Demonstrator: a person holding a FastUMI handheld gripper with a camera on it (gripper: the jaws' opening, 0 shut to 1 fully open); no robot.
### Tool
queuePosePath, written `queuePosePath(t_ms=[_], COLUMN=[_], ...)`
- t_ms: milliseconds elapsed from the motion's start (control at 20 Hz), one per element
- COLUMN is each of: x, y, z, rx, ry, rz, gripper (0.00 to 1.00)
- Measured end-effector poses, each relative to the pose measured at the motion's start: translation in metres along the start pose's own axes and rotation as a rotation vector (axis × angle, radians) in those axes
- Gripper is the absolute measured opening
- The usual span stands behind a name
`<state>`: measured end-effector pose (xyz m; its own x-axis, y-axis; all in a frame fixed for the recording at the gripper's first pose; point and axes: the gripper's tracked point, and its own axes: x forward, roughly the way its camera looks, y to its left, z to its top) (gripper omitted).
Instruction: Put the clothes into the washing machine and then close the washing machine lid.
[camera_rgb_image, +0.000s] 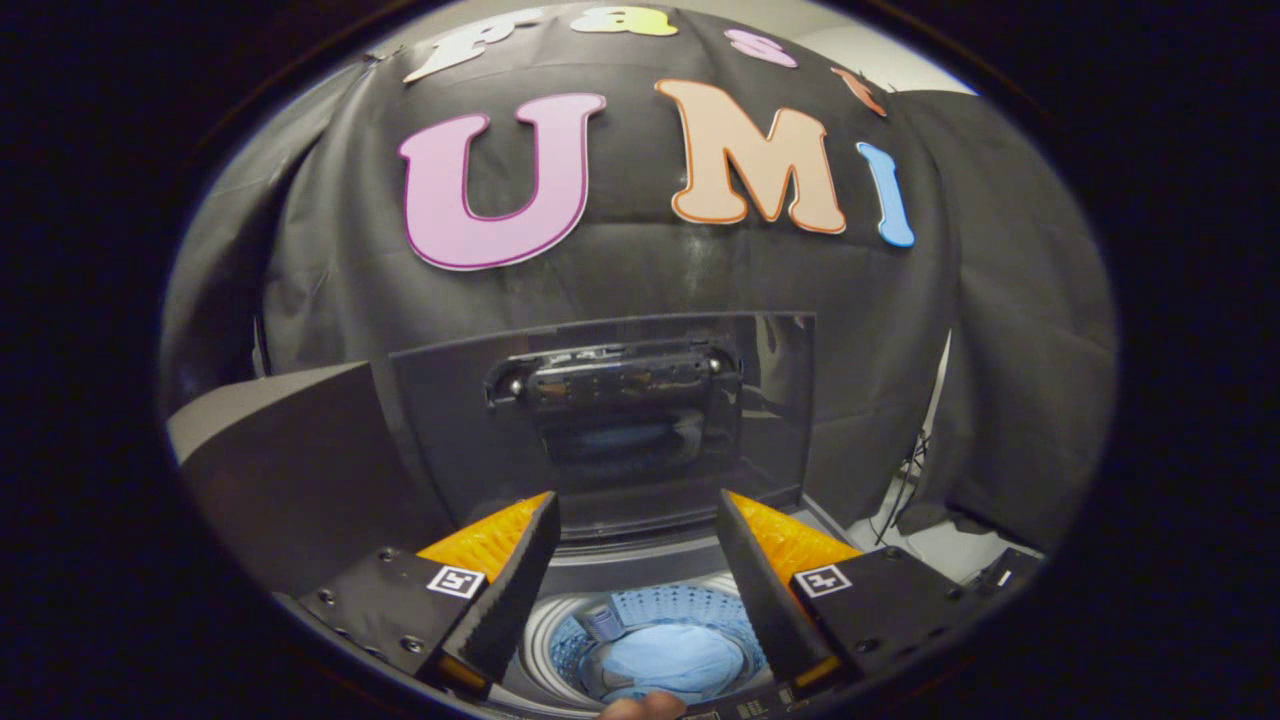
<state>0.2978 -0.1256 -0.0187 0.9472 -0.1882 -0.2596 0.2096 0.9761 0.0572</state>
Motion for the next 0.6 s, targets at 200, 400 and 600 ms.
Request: queuePosePath(t_ms=[200, 400, 600], x=[-0.009, -0.016, -0.015], y=[-0.007, -0.008, -0.008], z=[0.036, 0.082, 0.136], rx=[-0.094, -0.133, -0.214], ry=[-0.043, -0.092, -0.183], rz=[-0.051, -0.065, -0.084], gripper=[0.96, 0.97, 0.97])
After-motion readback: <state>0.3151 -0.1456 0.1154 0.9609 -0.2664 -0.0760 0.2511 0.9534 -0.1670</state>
